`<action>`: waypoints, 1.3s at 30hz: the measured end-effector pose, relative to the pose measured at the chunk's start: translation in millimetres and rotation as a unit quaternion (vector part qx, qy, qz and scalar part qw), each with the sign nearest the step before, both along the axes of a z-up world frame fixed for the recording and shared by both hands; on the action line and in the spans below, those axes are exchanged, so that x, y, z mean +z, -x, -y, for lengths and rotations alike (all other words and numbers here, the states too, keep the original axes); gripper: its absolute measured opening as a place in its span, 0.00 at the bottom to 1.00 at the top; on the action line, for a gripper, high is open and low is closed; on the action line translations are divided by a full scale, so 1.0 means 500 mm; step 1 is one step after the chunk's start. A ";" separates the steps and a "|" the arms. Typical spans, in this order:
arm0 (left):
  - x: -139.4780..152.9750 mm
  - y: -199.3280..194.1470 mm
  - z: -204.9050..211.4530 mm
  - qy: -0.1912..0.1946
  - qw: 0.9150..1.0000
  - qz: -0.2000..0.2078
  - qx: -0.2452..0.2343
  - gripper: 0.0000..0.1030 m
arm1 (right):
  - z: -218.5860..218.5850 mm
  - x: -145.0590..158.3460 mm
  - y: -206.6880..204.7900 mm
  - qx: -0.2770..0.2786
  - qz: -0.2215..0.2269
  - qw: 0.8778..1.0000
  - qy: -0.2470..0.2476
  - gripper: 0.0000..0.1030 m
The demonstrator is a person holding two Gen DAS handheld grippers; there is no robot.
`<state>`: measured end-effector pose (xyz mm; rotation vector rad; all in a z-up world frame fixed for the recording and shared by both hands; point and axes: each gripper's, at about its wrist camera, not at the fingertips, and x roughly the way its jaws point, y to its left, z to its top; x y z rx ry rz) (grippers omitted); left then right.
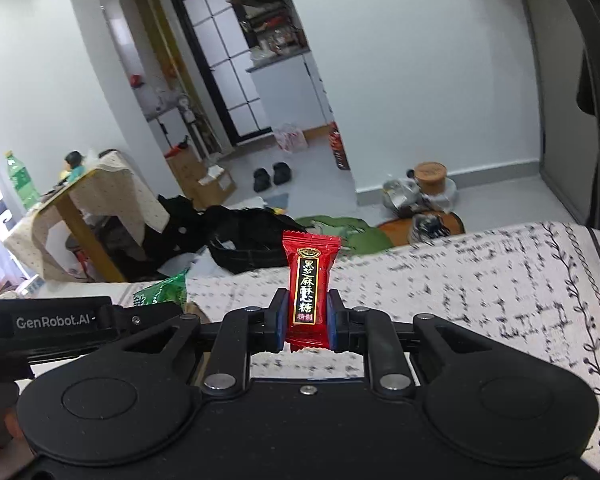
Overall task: Organize snacks
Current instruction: 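Carry the green candy and red bar over the box with both tools, then open both tools to drop the green candy and red bar into the box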
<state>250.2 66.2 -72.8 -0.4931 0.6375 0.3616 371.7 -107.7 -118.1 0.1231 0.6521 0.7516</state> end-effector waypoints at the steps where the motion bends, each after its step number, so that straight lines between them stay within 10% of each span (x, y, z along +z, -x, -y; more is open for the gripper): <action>1: 0.006 0.004 -0.004 -0.001 1.000 0.003 0.002 0.27 | -0.006 0.003 0.003 0.003 0.006 1.000 0.000 0.19; 33: 0.014 0.133 -0.190 -0.014 0.993 -0.029 0.110 0.27 | -0.172 0.012 0.087 0.124 0.002 0.992 0.000 0.19; 39: -0.006 0.160 -0.216 0.003 0.990 -0.031 0.138 0.43 | -0.183 0.006 0.106 0.142 -0.006 0.990 0.005 0.19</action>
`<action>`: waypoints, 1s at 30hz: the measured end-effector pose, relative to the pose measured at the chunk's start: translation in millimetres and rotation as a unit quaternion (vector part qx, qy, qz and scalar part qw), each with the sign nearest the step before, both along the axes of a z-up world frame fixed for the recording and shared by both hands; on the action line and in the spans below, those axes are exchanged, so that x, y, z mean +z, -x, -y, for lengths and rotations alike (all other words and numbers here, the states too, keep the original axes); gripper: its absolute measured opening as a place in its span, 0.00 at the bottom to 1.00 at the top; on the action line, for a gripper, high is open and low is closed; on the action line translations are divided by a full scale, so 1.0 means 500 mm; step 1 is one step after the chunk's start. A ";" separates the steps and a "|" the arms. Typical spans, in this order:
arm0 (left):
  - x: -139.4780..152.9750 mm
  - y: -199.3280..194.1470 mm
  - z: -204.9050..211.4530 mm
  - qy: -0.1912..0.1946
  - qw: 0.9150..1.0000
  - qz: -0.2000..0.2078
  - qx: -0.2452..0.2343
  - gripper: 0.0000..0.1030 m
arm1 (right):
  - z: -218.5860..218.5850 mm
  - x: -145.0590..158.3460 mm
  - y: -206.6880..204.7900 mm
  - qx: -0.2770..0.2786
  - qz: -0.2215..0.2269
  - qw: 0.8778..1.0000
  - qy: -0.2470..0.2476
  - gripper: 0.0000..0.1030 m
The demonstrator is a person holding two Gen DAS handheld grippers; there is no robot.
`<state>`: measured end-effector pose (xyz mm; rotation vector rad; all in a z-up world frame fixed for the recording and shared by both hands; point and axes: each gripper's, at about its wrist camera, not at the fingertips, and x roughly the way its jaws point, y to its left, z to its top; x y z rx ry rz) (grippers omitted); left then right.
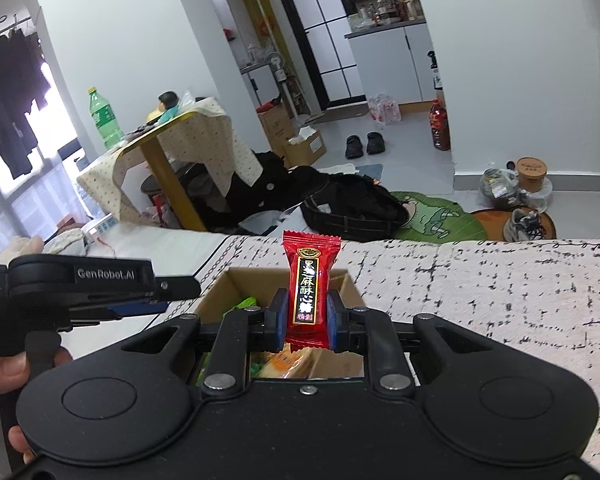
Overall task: Organize snacks
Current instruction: 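Open both tools to drop the green candy and red bar into the box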
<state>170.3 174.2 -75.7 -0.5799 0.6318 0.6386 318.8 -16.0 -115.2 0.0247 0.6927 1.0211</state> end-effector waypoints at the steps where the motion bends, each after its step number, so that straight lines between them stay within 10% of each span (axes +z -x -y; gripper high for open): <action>1: 0.000 0.005 -0.001 0.000 1.000 0.000 0.004 0.48 | -0.001 -0.001 0.002 0.003 -0.002 1.000 0.001 0.19; 30: -0.013 0.087 0.019 0.023 0.999 -0.009 0.022 0.62 | 0.045 -0.011 0.042 0.039 -0.058 0.997 0.012 0.34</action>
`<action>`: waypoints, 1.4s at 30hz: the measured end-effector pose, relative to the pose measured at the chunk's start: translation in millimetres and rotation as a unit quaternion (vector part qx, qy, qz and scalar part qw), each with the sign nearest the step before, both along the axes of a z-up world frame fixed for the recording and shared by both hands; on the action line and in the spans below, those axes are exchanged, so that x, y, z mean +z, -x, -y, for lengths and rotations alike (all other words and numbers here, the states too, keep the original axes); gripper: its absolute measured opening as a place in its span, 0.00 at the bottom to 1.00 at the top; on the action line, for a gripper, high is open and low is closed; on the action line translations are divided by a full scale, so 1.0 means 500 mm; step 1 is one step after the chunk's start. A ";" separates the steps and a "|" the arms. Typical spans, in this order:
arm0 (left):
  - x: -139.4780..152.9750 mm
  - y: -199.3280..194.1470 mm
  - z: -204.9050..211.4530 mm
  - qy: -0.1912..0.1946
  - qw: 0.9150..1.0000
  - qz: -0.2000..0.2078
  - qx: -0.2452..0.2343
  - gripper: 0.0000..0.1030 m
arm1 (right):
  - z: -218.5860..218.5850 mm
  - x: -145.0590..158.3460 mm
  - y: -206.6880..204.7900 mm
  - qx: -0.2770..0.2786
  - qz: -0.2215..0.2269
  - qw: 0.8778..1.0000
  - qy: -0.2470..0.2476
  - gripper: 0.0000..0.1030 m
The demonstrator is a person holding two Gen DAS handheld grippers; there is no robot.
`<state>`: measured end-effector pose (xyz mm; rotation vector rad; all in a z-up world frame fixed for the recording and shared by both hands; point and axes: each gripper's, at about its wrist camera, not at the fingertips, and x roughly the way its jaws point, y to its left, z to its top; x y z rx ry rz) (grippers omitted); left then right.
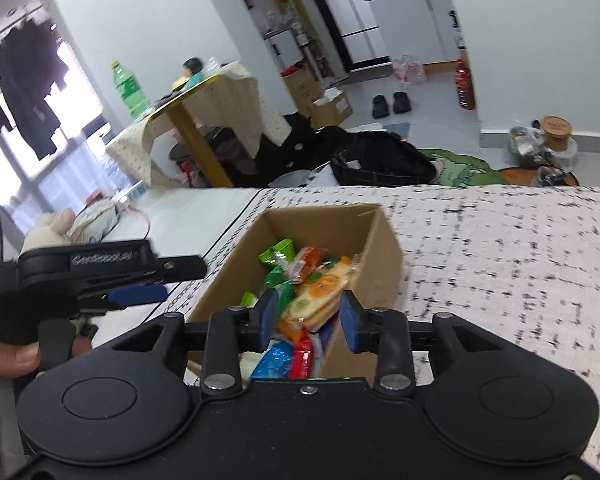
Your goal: Organize snacks
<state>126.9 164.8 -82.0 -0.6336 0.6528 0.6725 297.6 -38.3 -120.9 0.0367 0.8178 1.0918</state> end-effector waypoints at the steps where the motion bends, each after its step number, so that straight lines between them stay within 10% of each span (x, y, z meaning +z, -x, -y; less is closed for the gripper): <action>1: 0.001 0.001 0.002 0.000 1.000 0.000 0.000 0.63 | 0.008 -0.004 -0.004 -0.007 -0.003 1.000 0.000 0.34; 13: 0.002 0.002 0.046 0.010 0.999 -0.012 -0.029 0.76 | 0.091 -0.014 -0.020 -0.055 -0.020 0.998 0.011 0.37; 42: 0.113 0.065 0.168 -0.017 0.990 -0.007 -0.140 0.97 | 0.293 0.120 0.058 -0.149 0.028 0.988 -0.005 0.89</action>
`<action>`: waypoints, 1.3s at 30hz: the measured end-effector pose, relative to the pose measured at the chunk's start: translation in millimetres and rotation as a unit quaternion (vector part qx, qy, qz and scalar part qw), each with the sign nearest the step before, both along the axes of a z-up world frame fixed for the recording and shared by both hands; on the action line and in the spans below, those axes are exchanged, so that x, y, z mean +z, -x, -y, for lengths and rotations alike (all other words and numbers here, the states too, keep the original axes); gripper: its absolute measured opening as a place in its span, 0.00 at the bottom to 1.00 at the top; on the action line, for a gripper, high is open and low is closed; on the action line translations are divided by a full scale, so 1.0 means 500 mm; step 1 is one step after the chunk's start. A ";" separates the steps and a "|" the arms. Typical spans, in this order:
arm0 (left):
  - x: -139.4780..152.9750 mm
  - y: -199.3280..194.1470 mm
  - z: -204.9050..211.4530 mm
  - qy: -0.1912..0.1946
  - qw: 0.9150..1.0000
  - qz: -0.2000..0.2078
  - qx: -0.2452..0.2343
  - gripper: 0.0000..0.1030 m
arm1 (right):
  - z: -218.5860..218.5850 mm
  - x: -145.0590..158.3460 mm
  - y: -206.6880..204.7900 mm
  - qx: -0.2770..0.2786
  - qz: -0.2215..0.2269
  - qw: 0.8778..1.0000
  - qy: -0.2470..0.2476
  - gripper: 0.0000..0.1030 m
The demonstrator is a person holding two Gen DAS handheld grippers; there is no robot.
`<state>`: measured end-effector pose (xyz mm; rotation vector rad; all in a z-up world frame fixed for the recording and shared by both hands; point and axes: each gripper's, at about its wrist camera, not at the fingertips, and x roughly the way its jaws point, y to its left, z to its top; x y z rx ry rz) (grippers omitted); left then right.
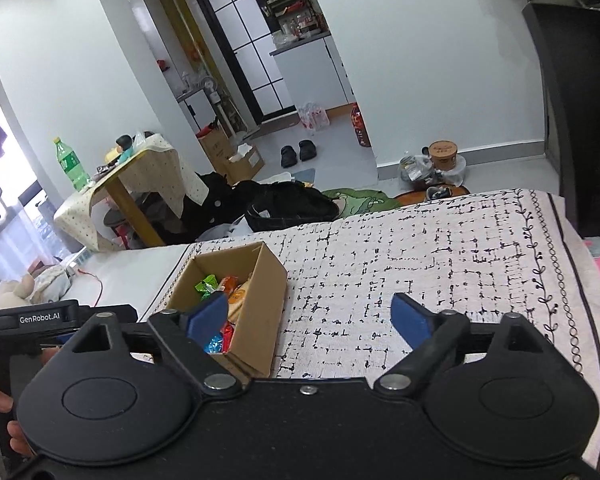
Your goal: Organize snacks
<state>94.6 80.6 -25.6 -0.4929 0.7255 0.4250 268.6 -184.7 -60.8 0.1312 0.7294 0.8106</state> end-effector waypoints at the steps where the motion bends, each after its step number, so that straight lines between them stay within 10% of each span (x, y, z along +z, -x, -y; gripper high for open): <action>1: 0.005 0.005 0.003 -0.002 1.000 0.001 -0.003 1.00 | 0.004 0.004 0.005 -0.001 0.003 1.000 0.000 0.90; 39: 0.109 0.153 0.064 -0.044 0.994 0.024 -0.101 1.00 | 0.058 0.079 0.189 0.012 0.023 0.999 0.023 1.00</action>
